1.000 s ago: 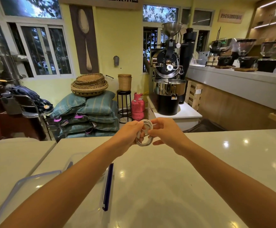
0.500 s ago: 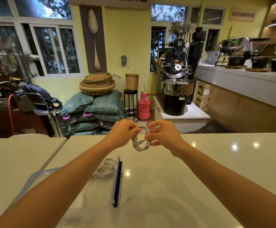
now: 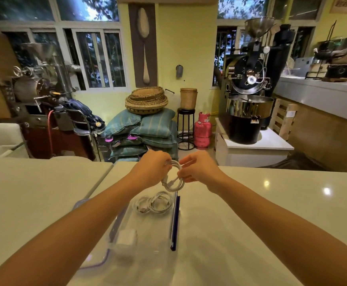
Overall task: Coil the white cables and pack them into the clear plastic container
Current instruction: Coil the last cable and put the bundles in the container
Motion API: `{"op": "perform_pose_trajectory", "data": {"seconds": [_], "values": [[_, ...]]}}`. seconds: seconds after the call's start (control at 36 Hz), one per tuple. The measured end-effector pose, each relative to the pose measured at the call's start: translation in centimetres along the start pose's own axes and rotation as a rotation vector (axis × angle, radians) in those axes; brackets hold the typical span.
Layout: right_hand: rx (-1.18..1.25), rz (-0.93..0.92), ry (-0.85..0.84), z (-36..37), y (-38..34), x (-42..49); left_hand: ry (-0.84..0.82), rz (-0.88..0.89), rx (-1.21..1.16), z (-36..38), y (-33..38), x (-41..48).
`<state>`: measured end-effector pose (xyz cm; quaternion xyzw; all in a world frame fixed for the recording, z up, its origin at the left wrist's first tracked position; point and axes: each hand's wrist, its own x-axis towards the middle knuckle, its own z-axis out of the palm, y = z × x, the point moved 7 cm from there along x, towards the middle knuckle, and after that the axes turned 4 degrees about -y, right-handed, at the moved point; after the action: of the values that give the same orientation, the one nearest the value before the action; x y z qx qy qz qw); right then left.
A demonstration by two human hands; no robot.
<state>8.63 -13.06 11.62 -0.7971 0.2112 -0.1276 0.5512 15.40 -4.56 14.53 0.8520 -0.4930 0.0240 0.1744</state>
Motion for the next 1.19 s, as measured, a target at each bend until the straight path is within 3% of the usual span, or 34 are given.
{"op": "perform_pose_trajectory", "data": {"seconds": [0.25,0.39,0.56,0.92,1.19], "values": [[-0.109,0.132,-0.166,4.9,1.8,1.2,-0.116,-0.119,0.001,2.8,-4.6,-1.9],[-0.307,0.195,-0.232,7.3,3.5,1.5,-0.245,-0.194,-0.032,5.7,-6.6,-3.1],[-0.674,0.144,-0.255,9.1,4.1,2.0,-0.361,-0.251,-0.077,8.6,-7.4,-3.9],[-1.158,0.083,-0.339,11.4,5.1,1.8,-0.491,-0.184,-0.033,10.2,-7.3,-4.8],[-1.227,0.051,-0.391,12.4,6.0,1.2,-0.494,-0.157,0.031,11.0,-7.0,-5.1]]}}
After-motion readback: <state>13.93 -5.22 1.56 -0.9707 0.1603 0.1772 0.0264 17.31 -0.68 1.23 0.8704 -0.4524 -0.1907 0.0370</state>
